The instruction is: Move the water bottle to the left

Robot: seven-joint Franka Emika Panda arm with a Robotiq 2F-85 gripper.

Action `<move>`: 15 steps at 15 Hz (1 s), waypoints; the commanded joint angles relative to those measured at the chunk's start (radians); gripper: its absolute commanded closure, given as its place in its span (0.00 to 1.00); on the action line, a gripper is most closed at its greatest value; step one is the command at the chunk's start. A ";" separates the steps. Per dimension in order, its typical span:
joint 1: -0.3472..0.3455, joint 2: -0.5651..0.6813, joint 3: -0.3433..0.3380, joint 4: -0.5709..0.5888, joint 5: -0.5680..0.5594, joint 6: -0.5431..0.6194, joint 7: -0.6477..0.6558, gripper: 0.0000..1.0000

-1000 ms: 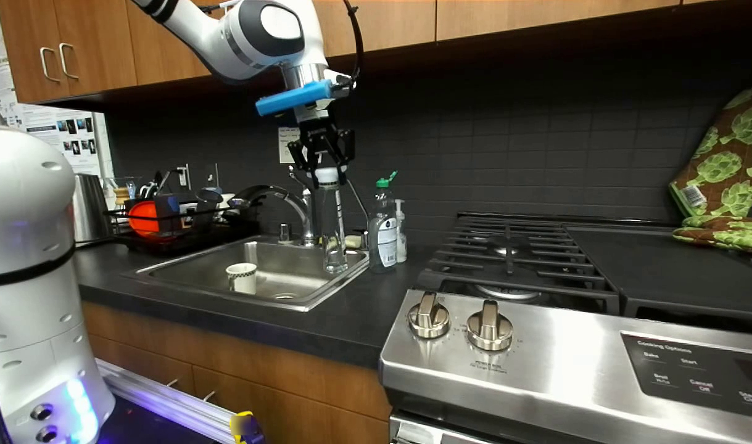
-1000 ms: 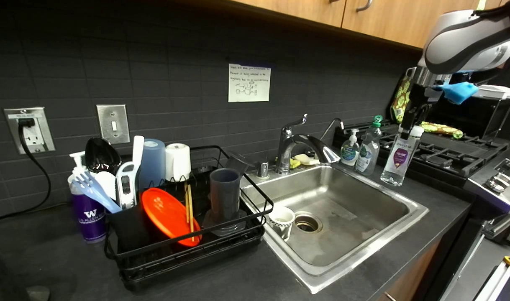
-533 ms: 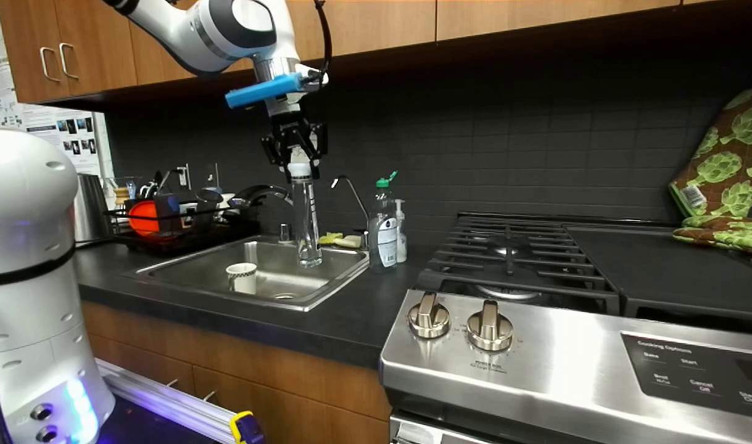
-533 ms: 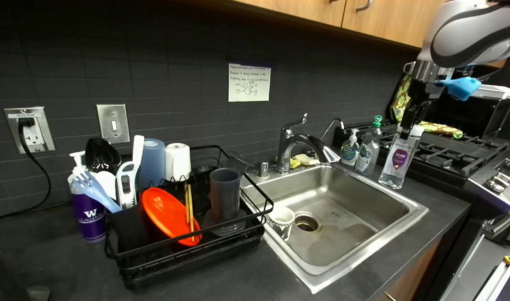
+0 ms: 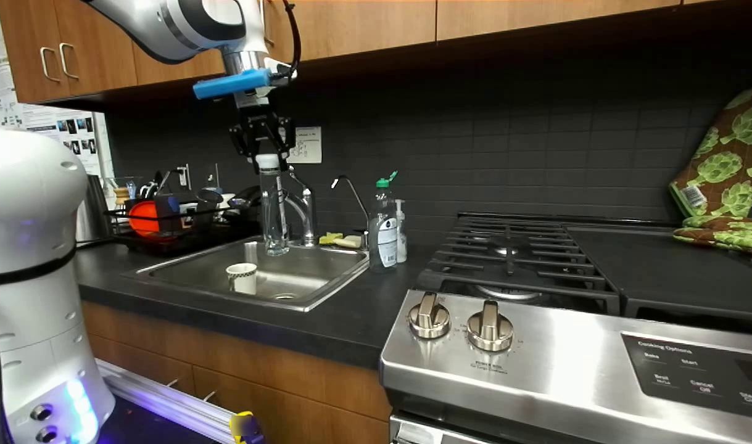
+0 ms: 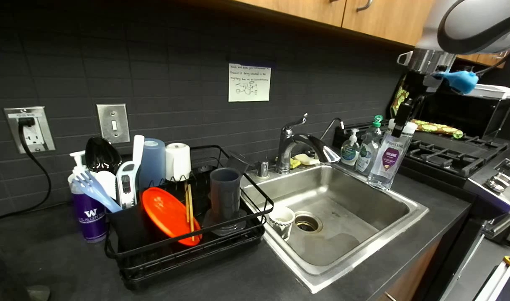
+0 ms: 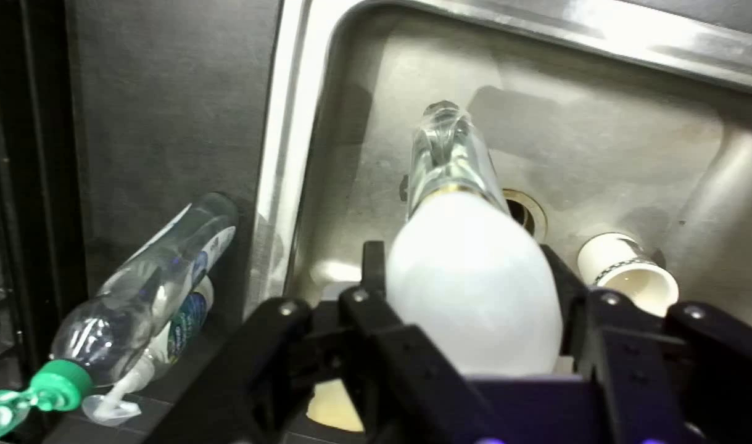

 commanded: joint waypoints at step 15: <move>0.192 -0.175 0.158 -0.072 0.105 -0.121 0.106 0.68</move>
